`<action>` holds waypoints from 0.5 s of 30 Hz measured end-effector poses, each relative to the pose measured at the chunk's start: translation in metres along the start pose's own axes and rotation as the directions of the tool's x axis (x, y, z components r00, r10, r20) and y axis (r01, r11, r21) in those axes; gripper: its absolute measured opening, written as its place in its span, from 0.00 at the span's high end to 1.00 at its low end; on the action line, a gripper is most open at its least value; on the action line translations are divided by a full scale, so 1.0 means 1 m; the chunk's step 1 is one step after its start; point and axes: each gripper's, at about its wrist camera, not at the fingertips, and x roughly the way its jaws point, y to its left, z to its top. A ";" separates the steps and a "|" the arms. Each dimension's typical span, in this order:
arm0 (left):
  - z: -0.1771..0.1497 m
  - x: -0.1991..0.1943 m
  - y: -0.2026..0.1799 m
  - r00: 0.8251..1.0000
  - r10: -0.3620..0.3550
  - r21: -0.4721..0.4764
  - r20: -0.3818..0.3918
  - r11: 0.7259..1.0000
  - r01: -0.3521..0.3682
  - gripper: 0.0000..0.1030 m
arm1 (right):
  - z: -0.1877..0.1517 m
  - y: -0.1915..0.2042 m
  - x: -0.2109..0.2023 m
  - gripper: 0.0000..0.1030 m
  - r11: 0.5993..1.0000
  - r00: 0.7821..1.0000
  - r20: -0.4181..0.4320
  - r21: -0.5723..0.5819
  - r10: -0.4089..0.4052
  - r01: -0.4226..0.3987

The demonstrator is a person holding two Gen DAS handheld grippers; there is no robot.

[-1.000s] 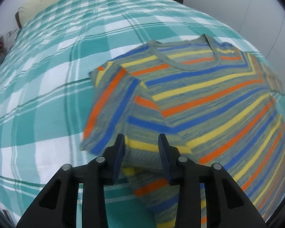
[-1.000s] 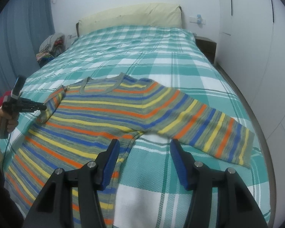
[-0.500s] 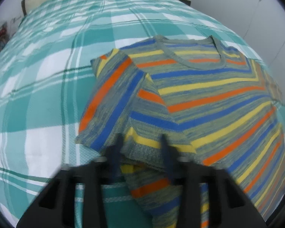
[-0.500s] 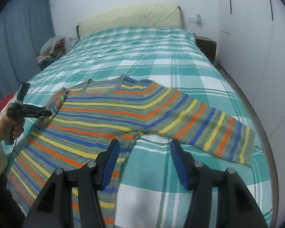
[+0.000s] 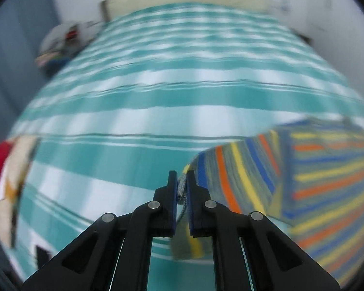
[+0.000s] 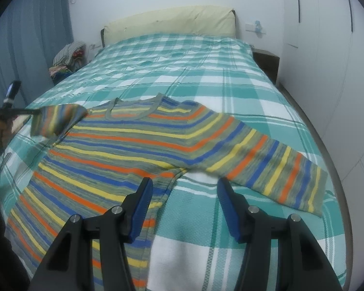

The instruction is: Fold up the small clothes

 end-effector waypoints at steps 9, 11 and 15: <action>-0.048 0.066 0.087 0.965 -0.251 -0.453 -0.071 0.870 0.193 0.32 | -0.006 0.011 0.011 0.47 0.999 1.000 -0.022 -0.043 -0.011 0.010; -0.059 0.067 0.094 0.963 -0.262 -0.468 -0.064 0.860 0.203 0.30 | -0.007 0.010 0.013 0.47 0.999 0.999 -0.031 -0.040 -0.011 0.010; -0.065 0.075 0.091 0.963 -0.256 -0.425 -0.089 0.884 0.195 0.30 | -0.006 0.010 0.019 0.47 1.000 0.999 -0.045 -0.025 0.000 -0.001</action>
